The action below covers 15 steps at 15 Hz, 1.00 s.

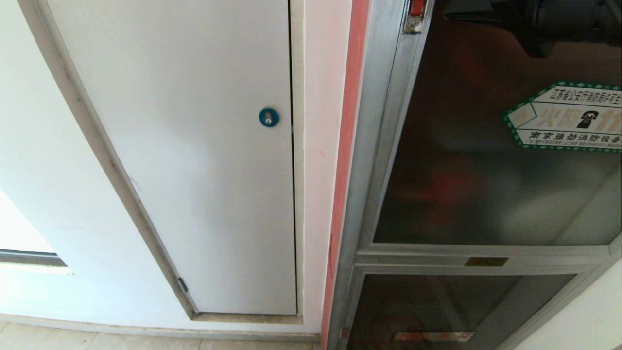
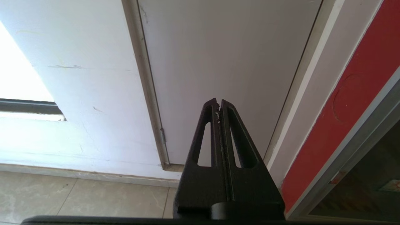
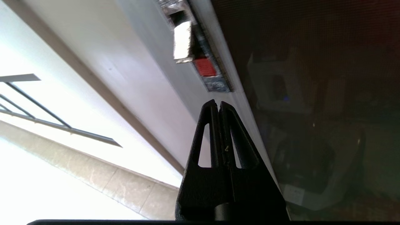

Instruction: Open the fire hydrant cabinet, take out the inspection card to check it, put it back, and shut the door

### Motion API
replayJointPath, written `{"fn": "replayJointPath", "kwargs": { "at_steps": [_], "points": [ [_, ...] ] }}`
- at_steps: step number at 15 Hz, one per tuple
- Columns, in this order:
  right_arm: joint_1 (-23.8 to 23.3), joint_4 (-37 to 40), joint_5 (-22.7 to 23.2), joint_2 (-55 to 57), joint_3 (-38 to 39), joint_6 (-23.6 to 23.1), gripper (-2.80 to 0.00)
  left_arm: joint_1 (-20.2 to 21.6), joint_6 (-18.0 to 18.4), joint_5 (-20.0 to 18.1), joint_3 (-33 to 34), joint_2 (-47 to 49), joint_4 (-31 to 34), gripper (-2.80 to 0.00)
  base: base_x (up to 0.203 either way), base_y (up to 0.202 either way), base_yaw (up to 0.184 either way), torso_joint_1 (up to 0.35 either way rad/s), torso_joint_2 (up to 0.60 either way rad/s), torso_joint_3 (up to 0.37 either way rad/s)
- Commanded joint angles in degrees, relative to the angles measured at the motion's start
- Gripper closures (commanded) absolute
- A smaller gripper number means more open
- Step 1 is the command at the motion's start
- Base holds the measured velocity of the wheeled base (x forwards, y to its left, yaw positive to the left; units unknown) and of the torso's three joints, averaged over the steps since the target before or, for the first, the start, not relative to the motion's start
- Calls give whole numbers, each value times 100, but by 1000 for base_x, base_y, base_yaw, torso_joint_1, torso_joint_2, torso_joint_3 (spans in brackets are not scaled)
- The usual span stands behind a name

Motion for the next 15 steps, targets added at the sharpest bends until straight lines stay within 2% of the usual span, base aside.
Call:
{"fn": "replayJointPath", "kwargs": {
  "at_steps": [1,7,10,15],
  "points": [
    [77,39,-4,-88,1,11,0,3,-3,4,114,7,-7,0,0,0,0,0,0,0],
    [118,51,-49,-105,-6,-63,0,3,-3,4,114,7,-7,0,0,0,0,0,0,0],
    [252,38,-262,-190,105,-402,0,3,-3,4,114,7,-7,0,0,0,0,0,0,0],
    [428,76,-561,-229,124,-512,0,3,-3,4,114,11,-3,0,0,0,0,0,0,0]
  ]
}}
